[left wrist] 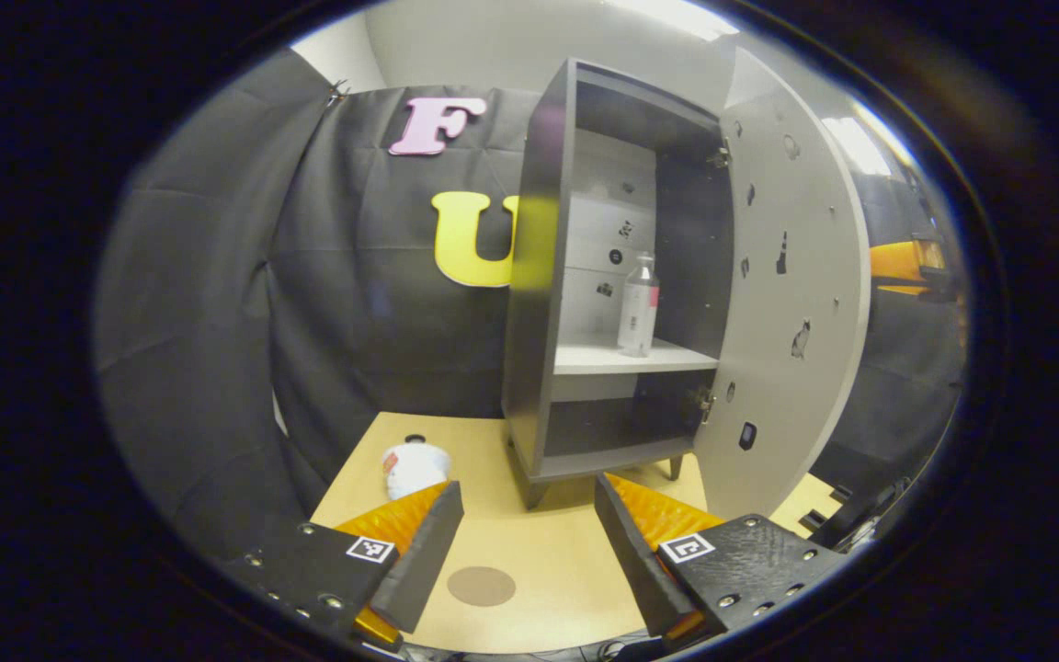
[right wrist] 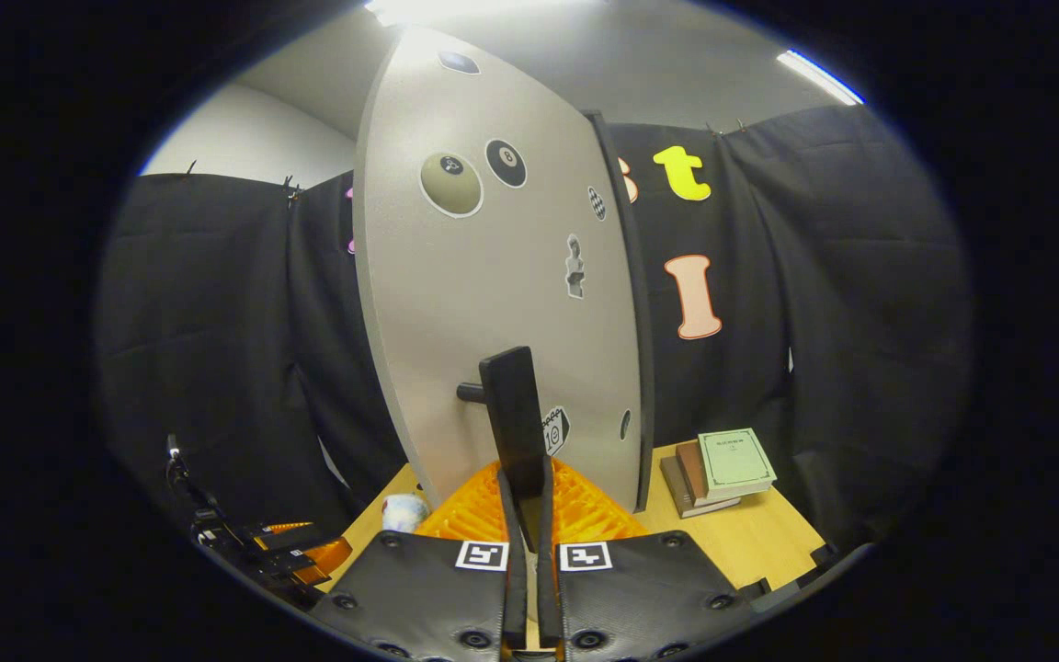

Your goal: Open the cabinet door with the right hand, grasp the bottle in the cabinet with the left hand and place it on the coaster, then close the cabinet door with the right hand.

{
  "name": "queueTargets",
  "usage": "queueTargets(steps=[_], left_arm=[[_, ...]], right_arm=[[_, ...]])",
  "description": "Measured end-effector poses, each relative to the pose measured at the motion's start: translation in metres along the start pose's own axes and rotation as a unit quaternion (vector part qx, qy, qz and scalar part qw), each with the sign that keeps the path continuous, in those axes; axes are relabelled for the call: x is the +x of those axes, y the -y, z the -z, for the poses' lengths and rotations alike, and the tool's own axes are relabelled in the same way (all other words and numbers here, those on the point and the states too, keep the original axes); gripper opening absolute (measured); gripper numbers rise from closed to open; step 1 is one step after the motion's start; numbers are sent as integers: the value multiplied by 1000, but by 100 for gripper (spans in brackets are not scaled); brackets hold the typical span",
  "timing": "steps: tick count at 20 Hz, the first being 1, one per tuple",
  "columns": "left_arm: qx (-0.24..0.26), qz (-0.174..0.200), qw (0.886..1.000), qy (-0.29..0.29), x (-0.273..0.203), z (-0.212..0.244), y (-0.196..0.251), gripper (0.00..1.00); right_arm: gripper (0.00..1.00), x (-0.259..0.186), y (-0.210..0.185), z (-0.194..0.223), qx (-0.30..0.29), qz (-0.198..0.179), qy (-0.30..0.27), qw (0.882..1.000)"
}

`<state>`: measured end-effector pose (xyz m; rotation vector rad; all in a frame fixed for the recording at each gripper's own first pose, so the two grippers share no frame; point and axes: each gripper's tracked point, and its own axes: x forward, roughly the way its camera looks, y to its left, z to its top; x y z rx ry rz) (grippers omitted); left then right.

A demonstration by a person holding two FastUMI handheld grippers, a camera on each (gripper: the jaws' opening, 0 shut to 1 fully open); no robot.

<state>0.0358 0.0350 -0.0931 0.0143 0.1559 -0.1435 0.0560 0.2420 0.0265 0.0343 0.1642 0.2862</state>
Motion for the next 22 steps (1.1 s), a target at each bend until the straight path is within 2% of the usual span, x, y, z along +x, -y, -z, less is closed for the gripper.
queueTargets(steps=[2, 3, 4, 6, 10, 11, 12, 14, 16, 17, 19, 20, 22], left_arm=[[9, 8, 1000, 2, 6, -1, 16, 89], [9, 10, 1000, -2, 12, 2, 23, 89], [7, 12, 1000, -7, 17, 4, 33, 87], [-2, 14, 1000, -8, 23, 5, 53, 87], [-12, 2, 1000, -16, 28, 7, 93, 87], [-12, 0, 1000, -20, 30, 10, 103, 89], [-11, -4, 1000, -22, 29, 11, 113, 87], [-11, -13, 1000, -23, 28, 13, 130, 87], [-17, -21, 999, -22, 29, 15, 148, 87], [-20, -25, 999, -21, 29, 16, 155, 87], [-25, -34, 999, -24, 26, 19, 167, 87], [-31, -37, 999, -25, 24, 20, 172, 87], [-42, -44, 998, -22, 23, 18, 180, 87]], right_arm=[[6, -1, -2, -1, 16, -5, -1, 1000], [3, -2, -1, -1, 17, -8, -3, 1000], [6, -3, 0, -1, 14, -12, -4, 1000], [6, -4, 4, -2, 0, -23, -4, 1000], [6, -9, 12, 1, -15, -44, -13, 999], [10, -8, 14, -1, -13, -46, -13, 999], [6, -8, 16, -1, -11, -48, -15, 999], [6, -8, 21, -2, -4, -52, -13, 999], [6, -6, 22, -2, -1, -54, -11, 998], [2, -6, 24, -2, -6, -56, -11, 998], [6, -5, 33, -3, -24, -51, -11, 998], [2, -3, 39, -4, -31, -47, -9, 998], [6, -3, 46, -4, -33, -40, -6, 999]])
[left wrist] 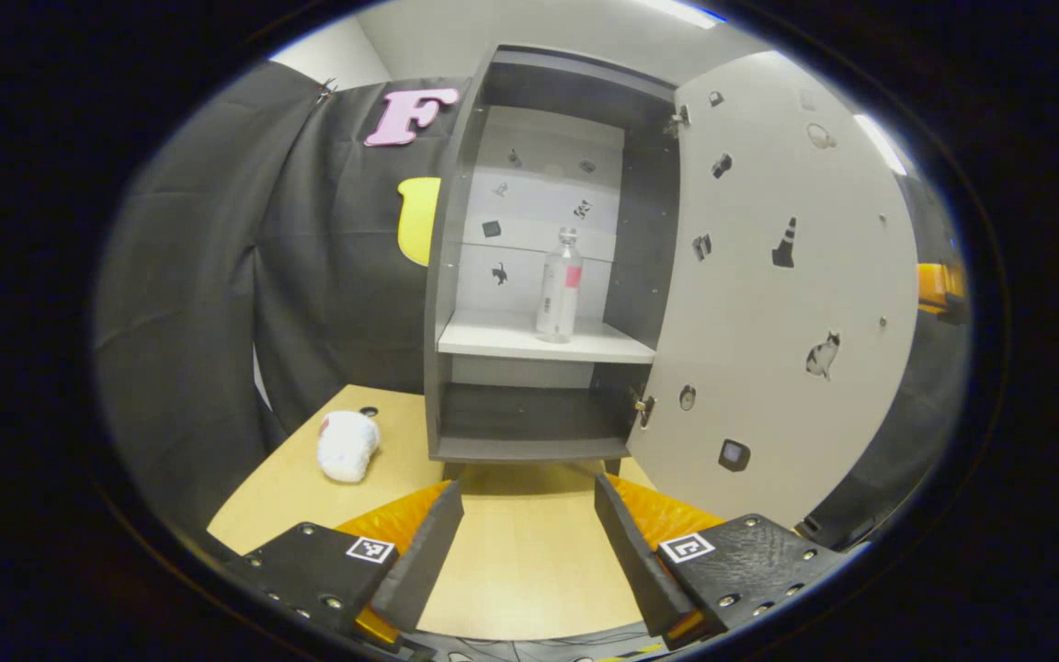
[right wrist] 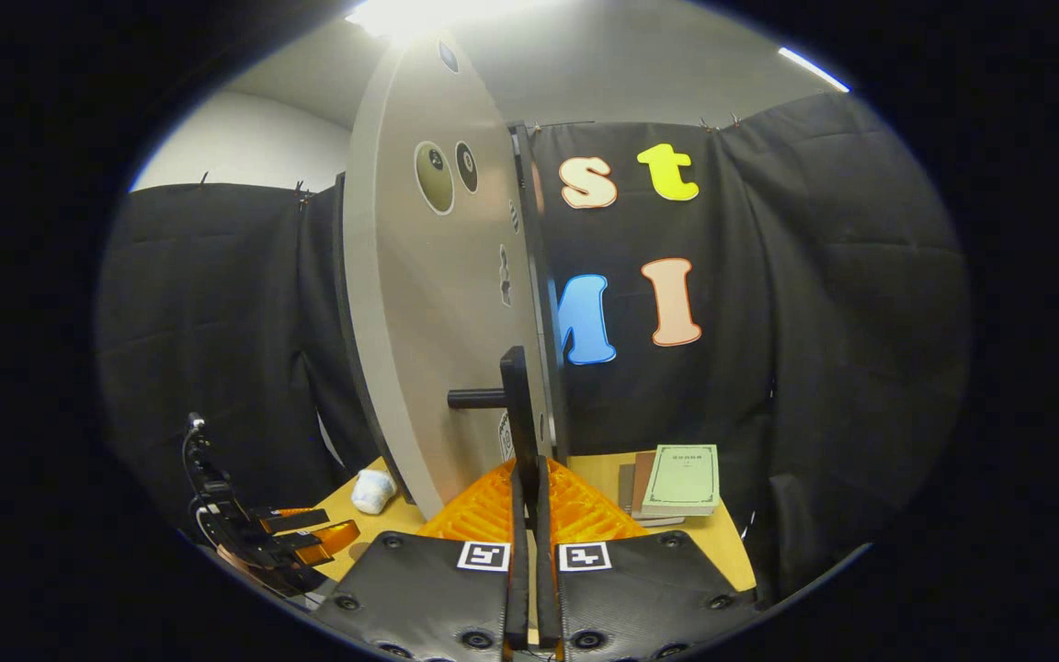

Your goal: Open the cabinet door with the right hand, grasp the bottle in the cabinet with the left hand and place it on the coaster, then close the cabinet door with the right hand.

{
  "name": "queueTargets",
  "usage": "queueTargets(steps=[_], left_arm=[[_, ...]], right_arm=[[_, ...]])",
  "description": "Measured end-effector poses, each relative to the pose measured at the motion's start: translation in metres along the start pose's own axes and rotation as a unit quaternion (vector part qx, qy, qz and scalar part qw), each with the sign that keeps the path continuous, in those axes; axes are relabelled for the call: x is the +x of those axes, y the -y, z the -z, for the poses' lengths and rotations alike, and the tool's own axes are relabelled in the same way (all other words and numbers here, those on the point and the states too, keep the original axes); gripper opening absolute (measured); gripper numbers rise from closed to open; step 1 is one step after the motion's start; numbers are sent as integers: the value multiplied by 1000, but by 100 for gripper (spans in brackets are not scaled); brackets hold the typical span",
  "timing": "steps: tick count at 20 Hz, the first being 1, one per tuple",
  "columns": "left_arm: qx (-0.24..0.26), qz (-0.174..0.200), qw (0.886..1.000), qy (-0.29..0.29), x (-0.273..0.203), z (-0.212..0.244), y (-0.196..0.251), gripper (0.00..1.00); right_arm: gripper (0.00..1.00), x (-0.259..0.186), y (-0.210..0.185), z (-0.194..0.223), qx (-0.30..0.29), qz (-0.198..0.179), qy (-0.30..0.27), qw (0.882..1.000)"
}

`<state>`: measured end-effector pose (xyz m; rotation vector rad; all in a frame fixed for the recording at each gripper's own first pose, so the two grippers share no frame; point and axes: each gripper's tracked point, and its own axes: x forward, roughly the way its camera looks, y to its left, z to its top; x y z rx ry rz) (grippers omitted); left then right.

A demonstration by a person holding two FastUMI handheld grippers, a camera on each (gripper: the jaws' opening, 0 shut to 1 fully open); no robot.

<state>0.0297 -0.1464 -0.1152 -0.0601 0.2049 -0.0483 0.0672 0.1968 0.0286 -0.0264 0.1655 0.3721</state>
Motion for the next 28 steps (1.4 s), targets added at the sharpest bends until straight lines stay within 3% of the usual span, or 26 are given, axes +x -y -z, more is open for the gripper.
queueTargets(steps=[3, 6, 10, 11, 12, 14, 15, 21, 27, 28], left_arm=[[0, -4, 1000, 1, 0, -2, 3, 87], [12, 4, 1000, 1, -4, -6, -1, 89], [24, 20, 999, 9, -7, -21, -23, 89], [25, 27, 999, 10, -6, -23, -27, 87], [28, 35, 999, 9, -6, -25, -32, 89], [34, 51, 998, 17, -3, -30, -41, 89], [37, 58, 997, 20, 1, -33, -44, 89], [23, 89, 995, 39, 24, -69, -47, 88], [37, 114, 989, 85, 66, -133, -35, 89], [43, 110, 989, 91, 75, -144, -33, 89]], right_arm=[[2, 1, -3, 0, 16, 0, 5, 1000], [5, 2, -7, -2, 35, 3, 11, 999], [6, -6, 2, 4, 43, 47, 10, 998], [1, -10, 7, 6, 47, 66, 8, 997], [4, -14, 10, 9, 50, 83, 3, 995], [0, -23, 20, 14, 53, 124, -4, 991], [2, -27, 24, 14, 54, 141, -5, 988], [0, -33, 52, 7, 33, 213, 18, 976], [5, -14, 71, -3, 22, 224, 39, 974], [16, -9, 71, -4, 25, 221, 42, 974]])
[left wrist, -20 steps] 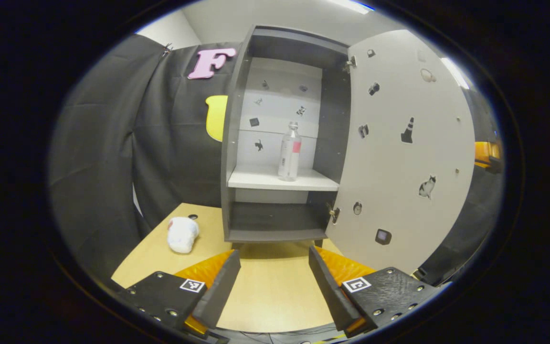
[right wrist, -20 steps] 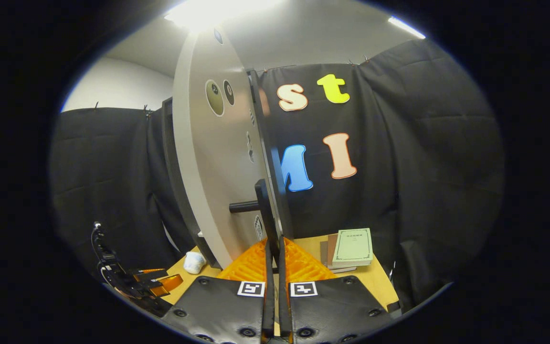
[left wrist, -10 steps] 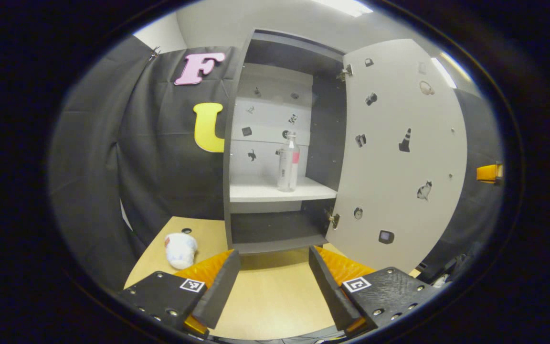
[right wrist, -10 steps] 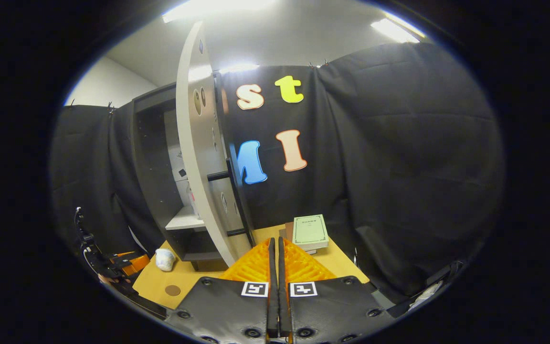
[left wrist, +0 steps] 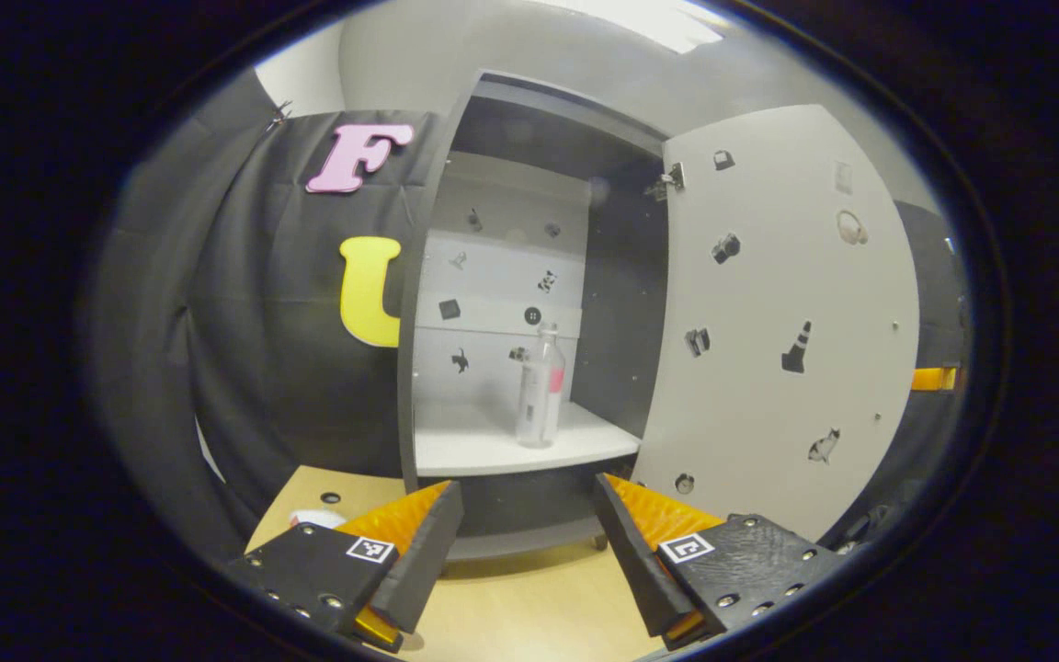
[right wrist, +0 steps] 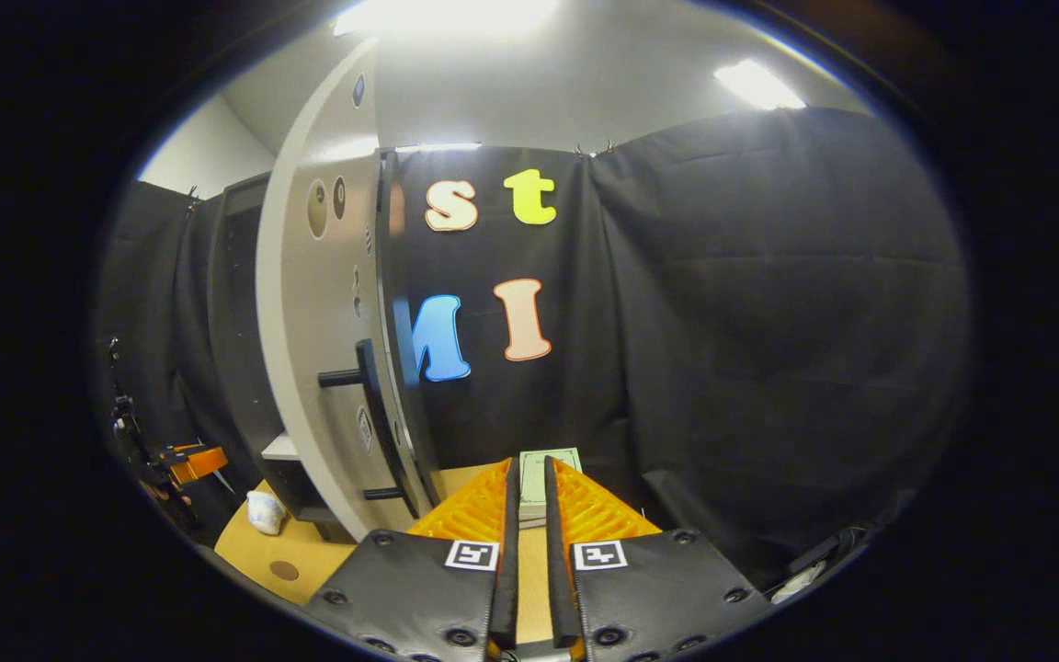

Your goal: Open the cabinet door with the right hand, grasp the bottle in the cabinet with the left hand and place it on the coaster, then close the cabinet door with the right hand.

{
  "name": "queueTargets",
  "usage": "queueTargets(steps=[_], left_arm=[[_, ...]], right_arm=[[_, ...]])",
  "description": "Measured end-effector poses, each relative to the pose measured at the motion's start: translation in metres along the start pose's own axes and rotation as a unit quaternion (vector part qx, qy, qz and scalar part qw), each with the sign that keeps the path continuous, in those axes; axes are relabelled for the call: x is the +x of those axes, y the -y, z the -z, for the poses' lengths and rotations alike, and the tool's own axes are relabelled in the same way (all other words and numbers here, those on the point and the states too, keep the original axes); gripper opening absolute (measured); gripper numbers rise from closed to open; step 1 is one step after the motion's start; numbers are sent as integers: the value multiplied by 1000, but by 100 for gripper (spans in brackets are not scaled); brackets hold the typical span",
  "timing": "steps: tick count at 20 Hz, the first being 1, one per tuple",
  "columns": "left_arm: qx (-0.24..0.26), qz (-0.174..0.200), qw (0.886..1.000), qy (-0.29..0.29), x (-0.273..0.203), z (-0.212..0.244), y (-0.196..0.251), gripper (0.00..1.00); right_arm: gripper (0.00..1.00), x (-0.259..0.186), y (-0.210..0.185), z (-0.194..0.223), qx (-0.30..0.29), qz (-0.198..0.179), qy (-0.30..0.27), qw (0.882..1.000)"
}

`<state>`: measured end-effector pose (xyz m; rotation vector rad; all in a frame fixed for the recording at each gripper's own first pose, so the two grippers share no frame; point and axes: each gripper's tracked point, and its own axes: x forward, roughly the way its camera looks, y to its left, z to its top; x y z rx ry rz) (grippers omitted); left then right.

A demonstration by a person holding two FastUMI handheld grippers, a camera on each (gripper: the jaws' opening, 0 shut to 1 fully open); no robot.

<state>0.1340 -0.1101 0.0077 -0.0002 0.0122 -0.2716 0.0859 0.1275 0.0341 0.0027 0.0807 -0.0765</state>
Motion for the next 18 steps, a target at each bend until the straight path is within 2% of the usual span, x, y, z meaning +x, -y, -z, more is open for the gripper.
queueTargets(steps=[1, 2, 3, 4, 6, 8, 9, 11, 12, 13, 14, 15, 18], left_arm=[[7, -4, 1000, 6, 12, -7, -2, 88], [12, -7, 1000, 13, 23, -15, -2, 87], [14, -7, 1000, 20, 35, -21, 0, 87], [13, -7, 1000, 23, 48, -26, 2, 87], [8, -6, 1000, 23, 74, -31, 4, 88], [7, -7, 1000, 29, 100, -37, 5, 87], [10, -4, 1000, 29, 113, -39, 6, 89], [21, -1, 999, 28, 138, -41, 7, 88], [24, 1, 999, 27, 149, -41, 8, 88], [26, 4, 999, 28, 162, -40, 10, 89], [25, 7, 999, 29, 172, -40, 11, 87], [24, 11, 999, 29, 182, -40, 14, 87], [26, 17, 999, 24, 211, -33, 16, 87]], right_arm=[[25, 5, -1, -1, 5, 1, 2, 1000], [25, 11, -2, 0, 8, -1, 1, 1000], [29, 17, -3, 0, 9, -4, 0, 1000], [27, 20, -3, -1, 7, -7, 1, 1000], [55, 29, 1, -2, -3, -5, 2, 1000], [69, 37, 5, 0, -15, -3, 3, 1000], [81, 41, 8, 1, -20, -1, 2, 1000], [90, 47, 8, 2, -18, -3, -2, 1000], [89, 50, 7, 2, -13, -2, -3, 1000], [95, 51, 5, 1, -8, -3, -2, 1000], [94, 53, 5, 2, -5, -1, -1, 1000], [98, 53, 7, 2, -5, 2, -1, 1000], [98, 57, 8, 5, -12, 6, -4, 1000]])
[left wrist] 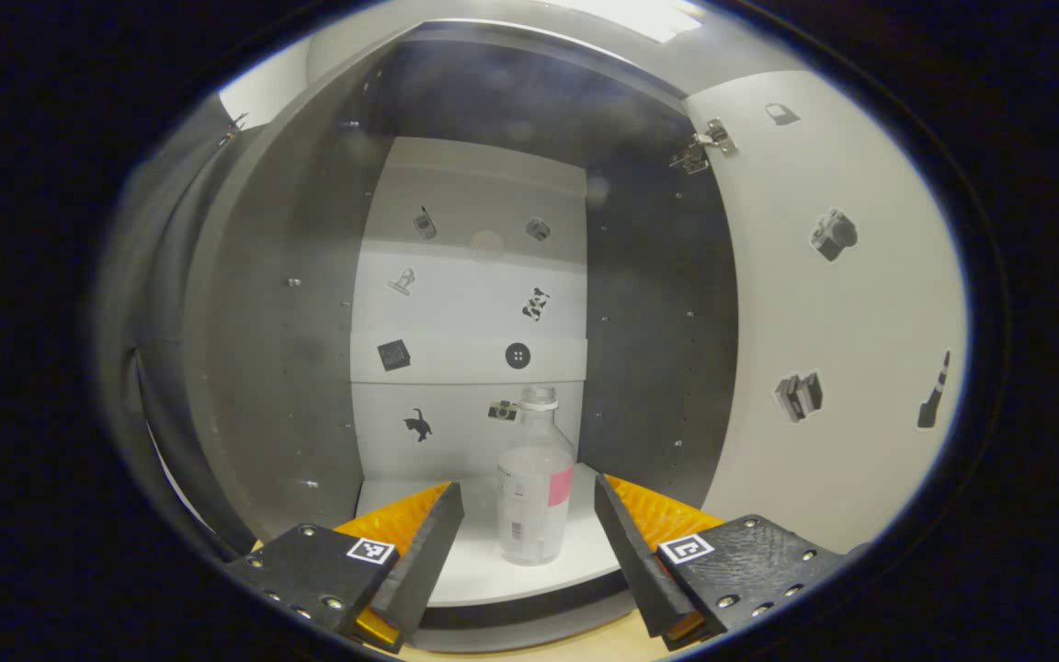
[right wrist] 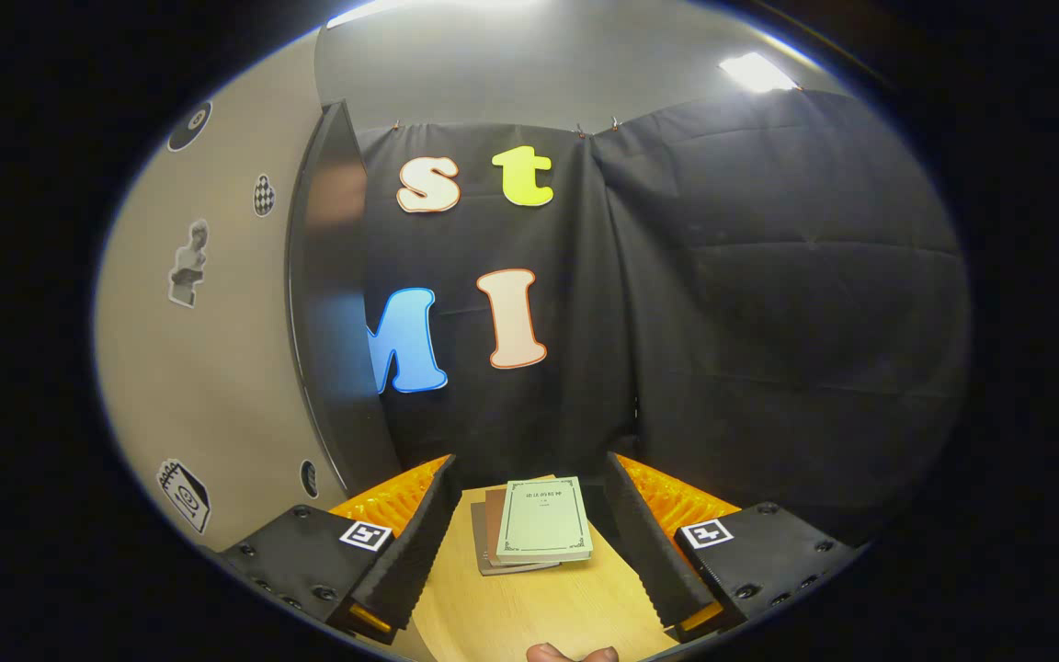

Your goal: Open the cabinet door with the right hand, grasp the bottle in the cabinet with the left hand and place it on the coaster, then close the cabinet door with the right hand.

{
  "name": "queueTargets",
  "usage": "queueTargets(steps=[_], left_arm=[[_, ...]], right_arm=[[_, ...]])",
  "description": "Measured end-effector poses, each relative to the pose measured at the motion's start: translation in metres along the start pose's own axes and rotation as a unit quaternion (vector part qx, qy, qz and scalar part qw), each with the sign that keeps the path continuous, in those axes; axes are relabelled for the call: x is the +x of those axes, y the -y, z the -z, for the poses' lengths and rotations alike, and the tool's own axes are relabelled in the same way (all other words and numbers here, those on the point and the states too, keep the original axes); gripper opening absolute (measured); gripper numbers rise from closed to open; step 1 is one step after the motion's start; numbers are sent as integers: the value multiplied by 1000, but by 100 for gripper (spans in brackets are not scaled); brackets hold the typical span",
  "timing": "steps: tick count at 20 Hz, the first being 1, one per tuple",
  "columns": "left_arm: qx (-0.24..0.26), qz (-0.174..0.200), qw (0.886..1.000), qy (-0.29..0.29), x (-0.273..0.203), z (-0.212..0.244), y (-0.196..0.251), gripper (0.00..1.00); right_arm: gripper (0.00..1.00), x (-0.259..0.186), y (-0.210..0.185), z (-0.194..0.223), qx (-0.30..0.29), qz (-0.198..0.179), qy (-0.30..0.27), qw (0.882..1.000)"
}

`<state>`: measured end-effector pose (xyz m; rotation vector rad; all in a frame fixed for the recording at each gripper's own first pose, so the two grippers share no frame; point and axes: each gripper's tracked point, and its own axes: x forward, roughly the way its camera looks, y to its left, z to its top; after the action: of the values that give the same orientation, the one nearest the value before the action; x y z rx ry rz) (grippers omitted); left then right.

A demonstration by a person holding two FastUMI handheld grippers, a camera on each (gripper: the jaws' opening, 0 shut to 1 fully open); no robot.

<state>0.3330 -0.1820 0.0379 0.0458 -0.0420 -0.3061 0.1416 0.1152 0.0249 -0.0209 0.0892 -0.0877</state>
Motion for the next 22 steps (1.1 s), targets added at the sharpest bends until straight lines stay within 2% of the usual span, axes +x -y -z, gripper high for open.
queueTargets(steps=[10, 11, 12, 19, 20, 21, 22], left_arm=[[20, 17, 1000, -12, 58, 21, 4, 88], [23, 17, 1000, -11, 63, 22, 3, 87], [25, 20, 999, -9, 65, 22, 4, 88], [31, 33, 999, 2, 78, 21, 7, 88], [29, 36, 999, 2, 78, 21, 9, 87], [26, 40, 999, 3, 80, 22, 9, 88], [25, 43, 999, 2, 80, 22, 11, 88]], right_arm=[[98, 15, 2, 11, -16, -4, -28, 999], [94, 14, 2, 11, -17, -3, -28, 999], [98, 13, 2, 11, -17, -2, -28, 999], [98, 16, 7, 17, -6, 18, -34, 999], [93, 16, 7, 17, -7, 18, -35, 999], [93, 16, 7, 18, -6, 19, -37, 999], [98, 15, 7, 19, -6, 20, -39, 999]])
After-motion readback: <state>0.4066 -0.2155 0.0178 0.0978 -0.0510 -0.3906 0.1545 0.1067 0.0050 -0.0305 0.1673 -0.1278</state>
